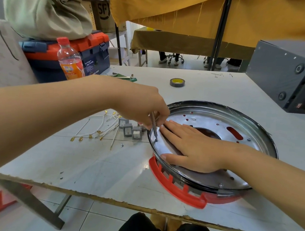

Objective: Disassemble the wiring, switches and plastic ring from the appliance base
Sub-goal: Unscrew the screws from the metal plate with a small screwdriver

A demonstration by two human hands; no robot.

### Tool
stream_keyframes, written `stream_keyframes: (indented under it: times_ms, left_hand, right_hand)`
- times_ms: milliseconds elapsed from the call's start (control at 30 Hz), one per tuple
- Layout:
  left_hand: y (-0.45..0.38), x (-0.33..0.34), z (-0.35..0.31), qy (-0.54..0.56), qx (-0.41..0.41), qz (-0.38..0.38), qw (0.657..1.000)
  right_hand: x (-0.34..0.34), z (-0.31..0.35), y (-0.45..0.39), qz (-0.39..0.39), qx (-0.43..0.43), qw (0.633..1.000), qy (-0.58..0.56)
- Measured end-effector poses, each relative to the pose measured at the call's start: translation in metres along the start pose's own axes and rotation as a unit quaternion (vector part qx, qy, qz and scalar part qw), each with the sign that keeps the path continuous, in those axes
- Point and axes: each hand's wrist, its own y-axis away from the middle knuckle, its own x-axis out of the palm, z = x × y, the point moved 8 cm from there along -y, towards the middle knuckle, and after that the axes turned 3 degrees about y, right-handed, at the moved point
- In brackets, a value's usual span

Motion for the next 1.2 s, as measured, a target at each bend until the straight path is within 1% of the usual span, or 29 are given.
stream_keyframes:
  times_ms: [67,200,367,467,667,767,1033,1200]
  left_hand:
    - [-0.001,0.0,-0.002,0.017,0.013,-0.004,1.0]
    - [-0.003,0.0,-0.004,0.039,0.012,-0.003,0.999]
    - [-0.007,-0.003,-0.007,0.015,0.011,-0.004,1.0]
    - [-0.008,-0.005,-0.005,-0.002,0.01,-0.018,1.0]
    - [-0.007,-0.003,0.009,0.012,-0.027,-0.028,0.999]
    - [-0.006,0.002,0.011,0.033,-0.043,-0.004,0.999]
    - [-0.003,0.001,0.008,0.081,-0.009,0.004,0.997]
    - [-0.01,-0.003,0.002,0.047,-0.009,0.001,0.999]
  right_hand:
    - [0.0,0.0,0.0,-0.001,0.0,1.0,-0.002]
    - [0.0,0.001,0.0,0.002,0.001,1.0,-0.002]
    - [0.0,0.0,-0.001,-0.006,-0.001,1.0,-0.002]
    - [0.0,0.0,-0.001,-0.002,-0.002,1.0,0.0]
    - [0.001,0.001,-0.001,0.003,-0.003,1.0,-0.006]
    - [0.002,0.0,-0.001,0.005,-0.002,1.0,-0.005]
    - [0.002,0.0,-0.001,0.007,-0.001,1.0,-0.006]
    - [0.003,-0.001,-0.001,0.008,0.0,1.0,-0.004]
